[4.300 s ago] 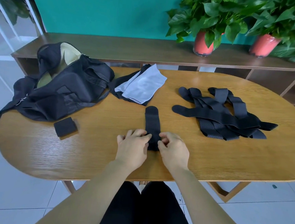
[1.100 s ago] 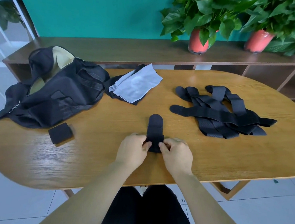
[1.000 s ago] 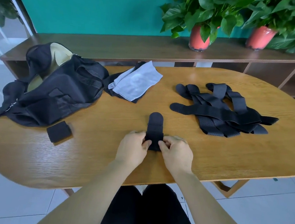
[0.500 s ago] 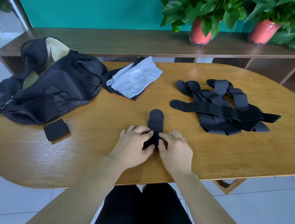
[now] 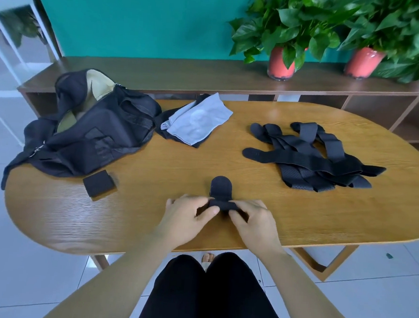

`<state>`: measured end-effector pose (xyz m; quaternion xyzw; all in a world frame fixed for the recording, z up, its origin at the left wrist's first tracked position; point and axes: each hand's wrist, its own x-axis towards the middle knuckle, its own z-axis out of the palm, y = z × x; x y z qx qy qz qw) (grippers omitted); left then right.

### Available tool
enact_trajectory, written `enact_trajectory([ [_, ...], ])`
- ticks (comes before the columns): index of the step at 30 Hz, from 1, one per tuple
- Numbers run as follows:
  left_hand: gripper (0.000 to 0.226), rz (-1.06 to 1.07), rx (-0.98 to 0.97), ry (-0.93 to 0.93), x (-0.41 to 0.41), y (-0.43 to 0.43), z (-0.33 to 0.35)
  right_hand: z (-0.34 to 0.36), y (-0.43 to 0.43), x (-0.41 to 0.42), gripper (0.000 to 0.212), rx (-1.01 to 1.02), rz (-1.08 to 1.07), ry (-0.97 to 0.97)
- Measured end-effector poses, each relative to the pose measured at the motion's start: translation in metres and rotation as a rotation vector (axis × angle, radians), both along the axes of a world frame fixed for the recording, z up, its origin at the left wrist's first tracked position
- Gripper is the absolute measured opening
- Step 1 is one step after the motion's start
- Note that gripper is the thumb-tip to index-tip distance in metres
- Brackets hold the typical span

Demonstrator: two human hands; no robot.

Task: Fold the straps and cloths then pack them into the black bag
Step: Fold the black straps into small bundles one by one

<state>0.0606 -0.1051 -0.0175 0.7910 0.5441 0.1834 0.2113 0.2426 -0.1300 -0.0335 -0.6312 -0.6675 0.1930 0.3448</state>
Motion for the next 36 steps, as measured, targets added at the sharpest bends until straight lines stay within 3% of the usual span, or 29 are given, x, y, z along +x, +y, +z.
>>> enact_trajectory([
  [5, 0.042, 0.231, 0.066, -0.138, 0.02, 0.003, -0.01, 0.001, 0.018, -0.021, 0.015, -0.079, -0.207, 0.062],
  [11, 0.051, 0.319, 0.024, -0.045, 0.03, 0.014, -0.009, -0.003, 0.03, -0.029, 0.023, -0.123, -0.315, -0.091],
  [14, 0.047, 0.338, 0.016, -0.002, 0.031, 0.019, -0.012, -0.002, 0.033, -0.03, 0.024, -0.147, -0.331, -0.126],
  [18, 0.021, 0.343, 0.071, 0.0, 0.031, 0.02, -0.009, 0.001, 0.032, -0.03, 0.028, -0.131, -0.361, -0.061],
  [21, 0.037, 0.319, 0.1, -0.093, 0.029, 0.018, -0.011, 0.004, 0.028, -0.029, 0.022, -0.108, -0.351, 0.026],
  [24, 0.027, 0.211, 0.22, -0.188, 0.022, 0.015, -0.019, 0.004, 0.022, -0.025, 0.016, -0.075, -0.289, -0.006],
  [29, 0.035, 0.011, 0.164, 0.026, 0.011, 0.016, -0.02, -0.002, 0.017, -0.028, 0.025, -0.026, -0.216, -0.177],
  [36, 0.042, 0.071, 0.208, 0.263, -0.029, 0.013, -0.005, 0.007, 0.041, -0.065, 0.035, -0.095, -0.036, -0.205],
])
